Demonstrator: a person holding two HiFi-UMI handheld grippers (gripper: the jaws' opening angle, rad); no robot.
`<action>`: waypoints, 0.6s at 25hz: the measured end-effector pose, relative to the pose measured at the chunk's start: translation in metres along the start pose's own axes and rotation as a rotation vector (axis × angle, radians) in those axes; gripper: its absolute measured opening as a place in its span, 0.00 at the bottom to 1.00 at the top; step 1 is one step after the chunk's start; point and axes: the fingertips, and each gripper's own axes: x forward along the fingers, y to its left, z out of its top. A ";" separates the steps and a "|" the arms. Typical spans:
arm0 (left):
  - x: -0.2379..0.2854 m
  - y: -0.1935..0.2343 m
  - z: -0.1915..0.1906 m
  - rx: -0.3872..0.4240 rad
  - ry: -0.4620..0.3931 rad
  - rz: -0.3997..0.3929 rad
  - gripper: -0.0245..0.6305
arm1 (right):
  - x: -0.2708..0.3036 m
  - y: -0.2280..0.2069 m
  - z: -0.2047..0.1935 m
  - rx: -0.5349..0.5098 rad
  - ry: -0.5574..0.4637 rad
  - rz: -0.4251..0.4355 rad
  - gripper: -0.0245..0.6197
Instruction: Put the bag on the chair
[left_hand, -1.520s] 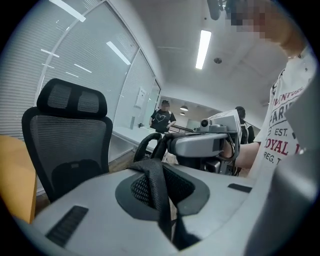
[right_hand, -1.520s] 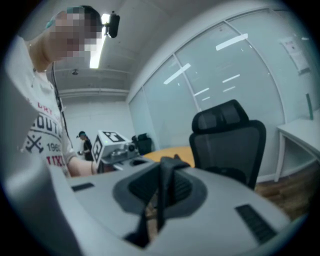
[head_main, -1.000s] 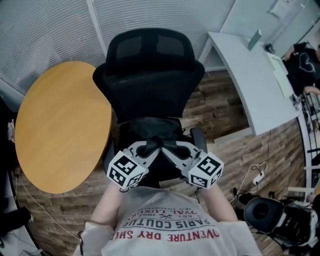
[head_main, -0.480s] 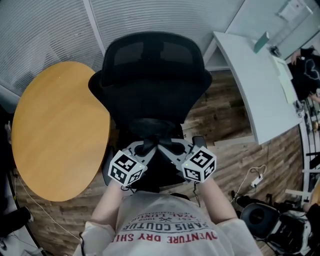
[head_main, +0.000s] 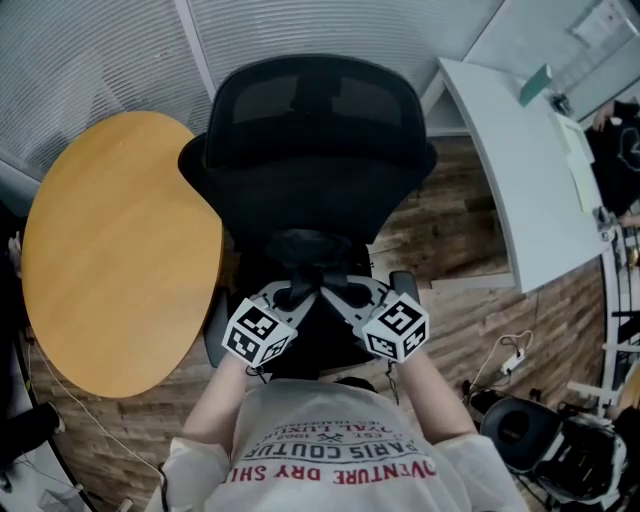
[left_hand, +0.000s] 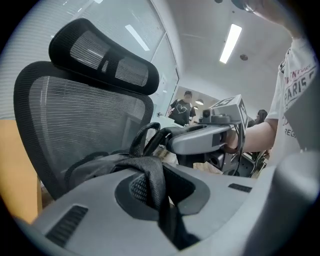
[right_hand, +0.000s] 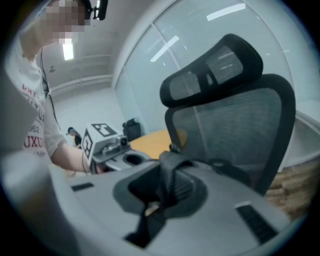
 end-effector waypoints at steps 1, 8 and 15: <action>0.003 0.001 0.000 -0.024 -0.006 -0.005 0.11 | 0.000 -0.002 -0.003 -0.007 0.005 0.001 0.11; 0.016 0.014 -0.033 -0.079 -0.047 -0.016 0.11 | 0.008 -0.005 -0.084 -0.025 0.193 -0.041 0.11; 0.027 0.029 -0.054 0.017 -0.044 0.038 0.11 | 0.016 -0.032 -0.118 0.111 0.224 -0.148 0.18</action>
